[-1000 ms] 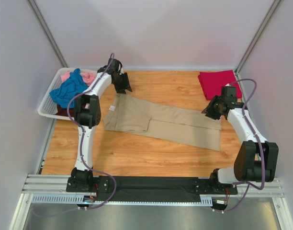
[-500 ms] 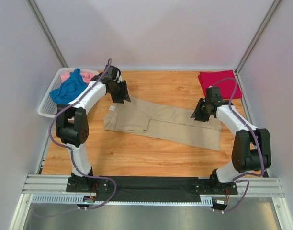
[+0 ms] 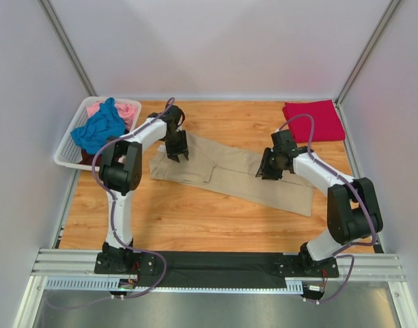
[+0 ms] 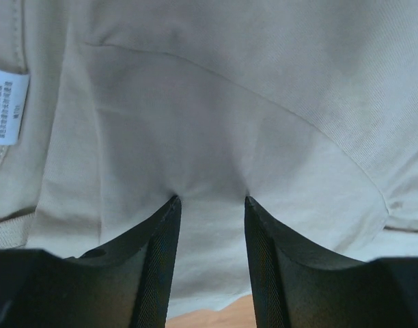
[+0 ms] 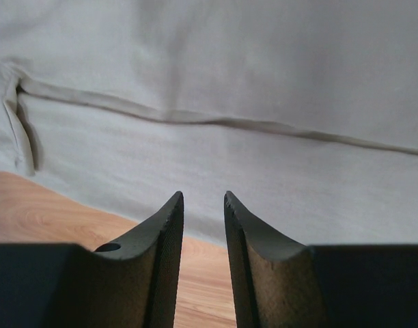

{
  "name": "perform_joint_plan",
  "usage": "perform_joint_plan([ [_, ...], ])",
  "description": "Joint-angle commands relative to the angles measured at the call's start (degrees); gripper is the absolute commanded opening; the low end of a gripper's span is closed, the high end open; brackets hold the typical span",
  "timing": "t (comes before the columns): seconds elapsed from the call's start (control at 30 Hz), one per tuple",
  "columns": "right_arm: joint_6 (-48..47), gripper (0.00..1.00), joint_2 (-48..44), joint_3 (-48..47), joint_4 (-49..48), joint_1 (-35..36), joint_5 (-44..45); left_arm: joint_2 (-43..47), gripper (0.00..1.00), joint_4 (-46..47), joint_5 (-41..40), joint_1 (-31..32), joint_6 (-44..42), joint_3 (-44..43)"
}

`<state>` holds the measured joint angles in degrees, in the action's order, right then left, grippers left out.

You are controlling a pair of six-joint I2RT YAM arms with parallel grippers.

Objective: Fold and stack the t-shirts
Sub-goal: Fold the tshirt

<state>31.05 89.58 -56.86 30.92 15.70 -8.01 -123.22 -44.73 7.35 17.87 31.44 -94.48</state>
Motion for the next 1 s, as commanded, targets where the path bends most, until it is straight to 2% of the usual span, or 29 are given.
perform_joint_plan([
  [0.0,2.09,0.32,-1.43,1.05,-2.09,1.87,0.89,-7.02,0.5,-3.68,-5.33,0.06,-1.73,-8.23],
  [0.13,2.01,0.35,-2.74,1.41,-2.7,3.97,0.37,-13.26,0.51,-4.06,-3.85,-0.9,-0.95,-16.86],
  [0.23,-0.8,0.36,-3.27,-0.52,-0.69,5.03,0.98,-19.48,0.52,-2.47,1.16,-2.05,0.2,-27.22],
  [0.27,-1.94,0.36,-3.36,-0.88,-0.33,5.12,1.33,-21.34,0.52,-2.47,3.95,-2.31,0.37,-34.21],
  [0.33,-3.88,0.36,-3.01,-1.5,1.15,5.3,3.78,-26.6,0.52,-1.77,7.65,-3.54,2.04,-40.23],
  [0.37,-5.54,0.36,-2.75,-1.85,1.86,5.21,5.36,-27.42,0.53,-0.89,12.2,-4.15,3.35,-42.7],
  [0.43,-6.44,0.36,-0.91,-2.2,4.4,5.3,8.79,-25.69,0.53,7.34,18.54,-6.0,8.44,-39.75],
  [0.47,-6.09,0.36,-0.2,-2.29,5.02,5.3,10.28,-24.02,0.53,11.12,22.75,-6.52,9.85,-33.99],
  [0.5,-5.48,0.35,0.5,-2.12,5.38,5.3,10.21,-22.26,0.53,17.86,23.75,-6.7,11.09,-31.06],
  [0.57,-5.03,0.34,1.73,-1.15,4.77,5.74,9.86,-17.77,0.55,20.73,24.37,-6.71,11.19,-27.27],
  [0.73,-3.54,0.32,2.09,1.92,3.28,8.46,11.26,-12.85,0.55,19.07,27.54,-6.53,8.21,-26.03],
  [0.87,-2.31,0.3,2.09,5.78,2.31,10.48,13.02,-7.84,0.55,17.23,22.63,-6.09,4.35,-19.01],
  [0.97,-0.73,0.3,1.13,9.3,0.99,12.15,13.46,-6.42,0.55,13.55,18.93,-6.0,0.83,-17.76],
])
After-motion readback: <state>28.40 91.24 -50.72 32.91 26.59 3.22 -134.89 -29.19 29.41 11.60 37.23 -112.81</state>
